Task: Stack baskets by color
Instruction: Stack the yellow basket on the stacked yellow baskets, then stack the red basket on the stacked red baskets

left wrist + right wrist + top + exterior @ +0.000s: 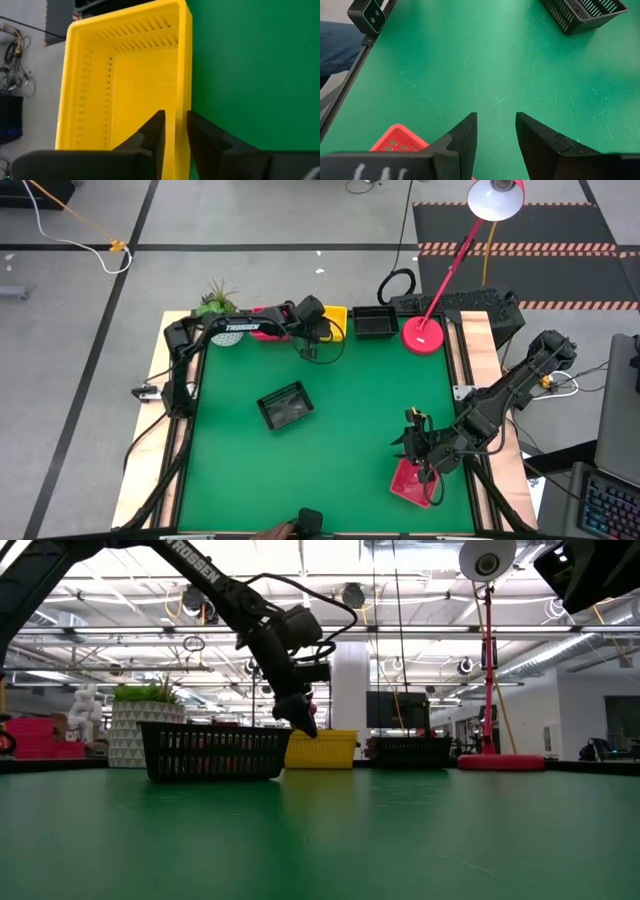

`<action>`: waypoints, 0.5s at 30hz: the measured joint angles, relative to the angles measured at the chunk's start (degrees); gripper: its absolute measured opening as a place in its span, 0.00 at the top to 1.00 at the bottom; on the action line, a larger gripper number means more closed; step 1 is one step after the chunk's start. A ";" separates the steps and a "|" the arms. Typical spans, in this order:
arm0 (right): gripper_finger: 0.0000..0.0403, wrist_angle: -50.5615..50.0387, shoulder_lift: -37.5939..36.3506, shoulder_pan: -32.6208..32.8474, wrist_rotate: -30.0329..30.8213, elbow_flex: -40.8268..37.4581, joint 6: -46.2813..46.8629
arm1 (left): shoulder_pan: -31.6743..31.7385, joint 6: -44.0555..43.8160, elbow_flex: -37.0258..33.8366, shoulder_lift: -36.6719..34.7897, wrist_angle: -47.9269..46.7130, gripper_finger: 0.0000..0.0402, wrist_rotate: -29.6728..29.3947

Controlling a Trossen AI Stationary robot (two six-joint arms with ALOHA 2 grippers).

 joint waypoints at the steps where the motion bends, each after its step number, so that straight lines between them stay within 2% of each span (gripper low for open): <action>1: 0.68 0.00 0.00 0.00 0.00 0.00 0.00 | 0.15 -0.42 0.00 0.00 0.02 0.79 -0.01; 8: 0.68 0.00 0.00 0.00 0.00 0.00 -0.07 | 0.21 -2.23 0.00 0.00 0.43 0.78 -0.05; 15: 0.68 0.00 0.00 0.00 0.00 0.00 -0.02 | -1.07 -5.71 0.42 0.00 -0.77 0.57 -2.28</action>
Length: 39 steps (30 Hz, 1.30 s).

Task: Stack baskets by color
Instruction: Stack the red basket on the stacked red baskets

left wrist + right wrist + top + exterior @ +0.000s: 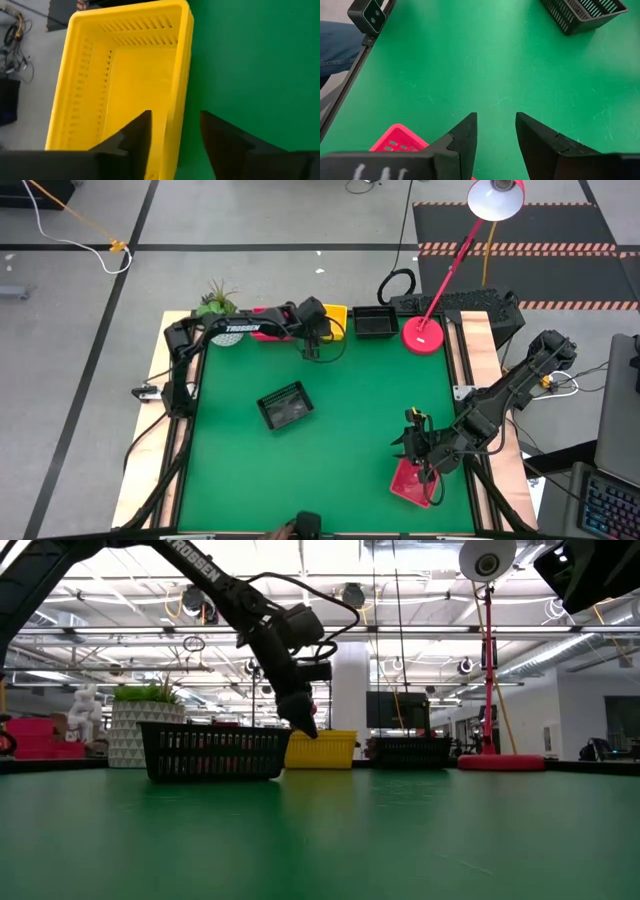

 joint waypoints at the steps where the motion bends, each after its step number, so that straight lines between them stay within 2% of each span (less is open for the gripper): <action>1: 0.68 0.00 0.00 0.00 0.00 0.00 0.02 | -0.31 -0.31 0.37 -0.08 -0.82 0.54 -0.47; 6: 0.68 0.04 0.00 0.00 0.00 0.00 0.04 | -2.32 -4.15 1.64 -3.71 -4.09 0.44 -0.74; 10: 0.68 0.08 0.00 0.00 0.00 0.00 0.26 | -4.50 -7.88 1.67 -8.18 -6.14 0.43 -0.79; 20: 0.68 0.18 -0.01 0.00 -0.13 0.00 5.00 | -13.75 -21.91 0.72 -19.38 -18.39 0.54 -0.89; 28: 0.68 -2.70 -0.02 0.00 -0.29 3.01 11.92 | -24.53 -24.11 -5.93 -24.56 -14.22 0.63 -2.46; 34: 0.68 -10.76 0.22 0.00 -7.23 6.96 20.97 | -29.98 -26.40 -5.95 -25.73 -14.15 0.66 -5.06; 39: 0.68 -23.11 4.09 0.76 -15.16 12.54 30.91 | -33.32 -25.50 -5.95 -25.66 -14.37 0.66 -5.78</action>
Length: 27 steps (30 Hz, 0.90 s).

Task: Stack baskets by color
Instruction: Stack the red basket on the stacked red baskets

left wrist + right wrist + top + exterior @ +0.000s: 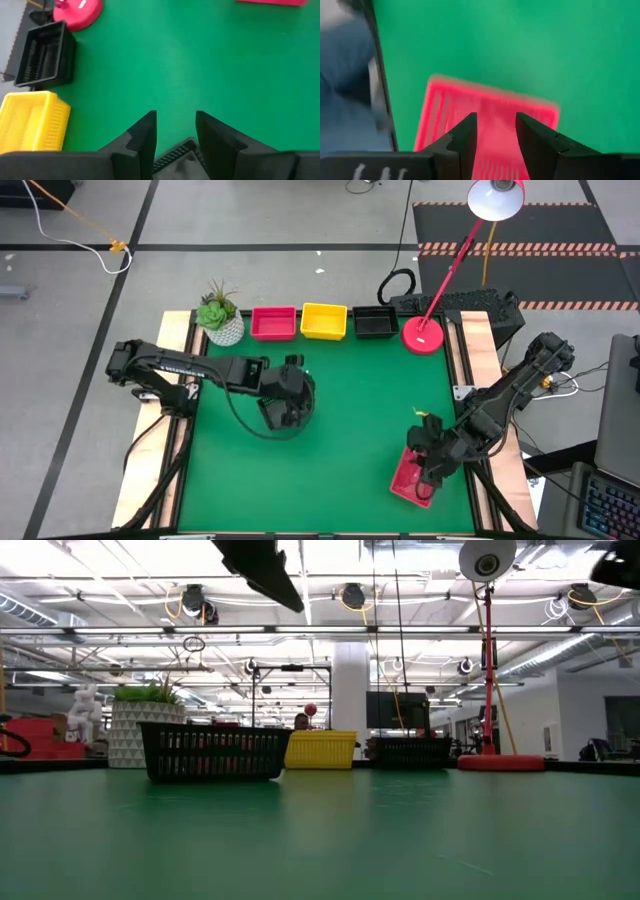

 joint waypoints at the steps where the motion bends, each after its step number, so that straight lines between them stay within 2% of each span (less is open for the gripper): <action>1: 0.68 -2.20 1.21 0.41 -2.05 1.07 0.26 | -0.53 0.09 0.02 0.00 -0.45 0.66 0.00; 5: 0.68 -6.63 5.45 2.00 -11.14 4.38 0.75 | -2.63 -0.15 0.00 0.01 -1.20 0.66 0.00; 9: 0.68 -6.93 7.57 4.04 -14.99 5.23 -0.31 | -4.29 1.25 0.00 0.02 -2.30 0.66 0.00; 17: 0.66 -5.99 8.02 8.62 -15.03 1.50 -5.38 | -4.94 0.72 0.00 0.02 -2.12 0.66 0.02; 27: 0.55 -3.43 8.00 10.87 -16.20 -6.16 -17.69 | -3.93 0.98 0.00 0.02 -0.37 0.66 0.00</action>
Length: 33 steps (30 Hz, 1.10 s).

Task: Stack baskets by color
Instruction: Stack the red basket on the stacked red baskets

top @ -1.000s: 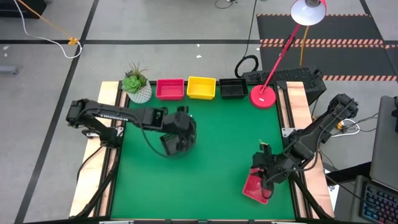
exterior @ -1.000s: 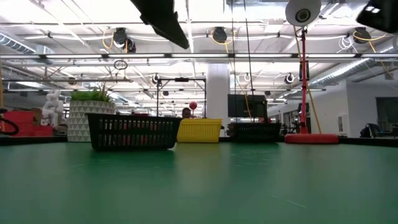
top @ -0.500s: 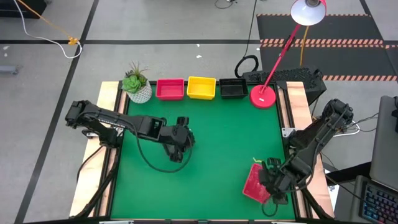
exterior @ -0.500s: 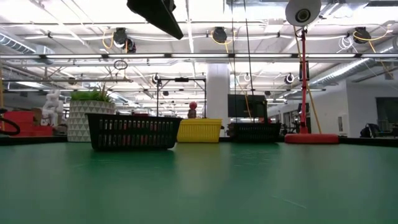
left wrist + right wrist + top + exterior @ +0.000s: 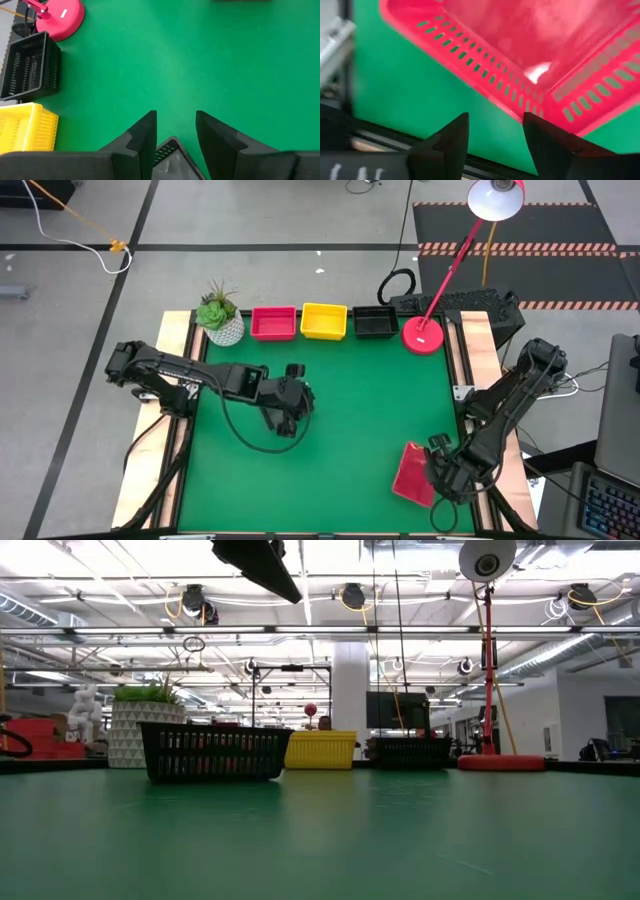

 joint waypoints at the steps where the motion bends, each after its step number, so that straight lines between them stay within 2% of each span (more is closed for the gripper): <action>1: 0.54 -0.07 0.00 0.02 0.48 -0.57 -1.41 | 0.00 0.12 0.00 0.00 0.20 0.66 0.02; 8: 0.61 -0.19 -0.09 -0.03 1.59 -1.85 -6.20 | 0.02 0.16 0.00 0.00 1.90 0.66 0.02; 13: 0.63 3.18 -1.83 -0.07 3.26 -1.85 -2.17 | 0.36 0.83 0.00 0.00 1.99 0.66 0.04; 16: 0.62 5.54 -3.56 -0.15 6.23 -1.85 1.59 | 0.96 0.66 0.00 0.00 2.07 0.66 0.07; 19: 0.59 6.93 -4.98 -0.13 7.62 -1.85 1.38 | 1.18 0.31 0.00 0.02 2.43 0.66 0.00; 27: 0.55 4.06 -5.31 -0.13 8.35 -1.85 -14.27 | 1.07 0.42 0.00 0.02 3.61 0.66 0.63; 33: 0.61 4.25 -5.23 -0.13 10.40 -1.88 -21.85 | 1.07 0.33 0.00 0.02 3.59 0.66 0.63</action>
